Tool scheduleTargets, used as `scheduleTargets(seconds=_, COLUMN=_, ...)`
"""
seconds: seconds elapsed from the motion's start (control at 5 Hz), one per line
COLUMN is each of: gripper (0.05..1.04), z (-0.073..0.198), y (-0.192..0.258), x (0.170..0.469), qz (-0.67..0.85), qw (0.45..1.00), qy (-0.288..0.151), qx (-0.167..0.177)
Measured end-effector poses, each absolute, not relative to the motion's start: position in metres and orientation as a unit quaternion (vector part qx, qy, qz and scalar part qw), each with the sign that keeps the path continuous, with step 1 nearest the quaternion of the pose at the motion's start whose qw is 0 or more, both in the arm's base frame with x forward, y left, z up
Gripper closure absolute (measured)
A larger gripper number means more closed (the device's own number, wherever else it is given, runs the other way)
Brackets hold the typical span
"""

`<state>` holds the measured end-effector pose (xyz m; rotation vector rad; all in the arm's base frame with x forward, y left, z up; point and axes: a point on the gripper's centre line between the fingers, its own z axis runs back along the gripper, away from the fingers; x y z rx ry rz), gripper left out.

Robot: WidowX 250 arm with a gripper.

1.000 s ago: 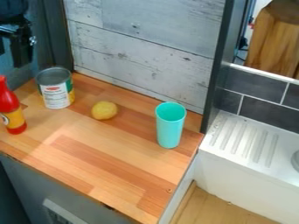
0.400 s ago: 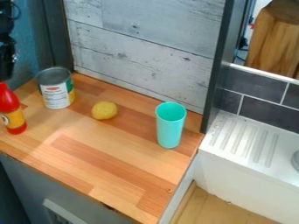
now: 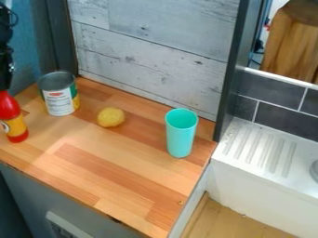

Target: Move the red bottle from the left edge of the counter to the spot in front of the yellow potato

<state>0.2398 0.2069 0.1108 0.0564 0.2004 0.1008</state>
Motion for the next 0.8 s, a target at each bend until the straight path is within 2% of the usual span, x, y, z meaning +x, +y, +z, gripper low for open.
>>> scheduleTargets(seconds=0.6, gripper=0.082, z=0.095, y=0.207, x=0.244, qz=0.035, qw=0.994, qy=0.102, qx=0.017)
scheduleTargets(seconds=0.8, gripper=0.134, z=0.09, y=0.207, x=0.245, qz=0.034, qw=0.994, qy=0.102, qx=0.016)
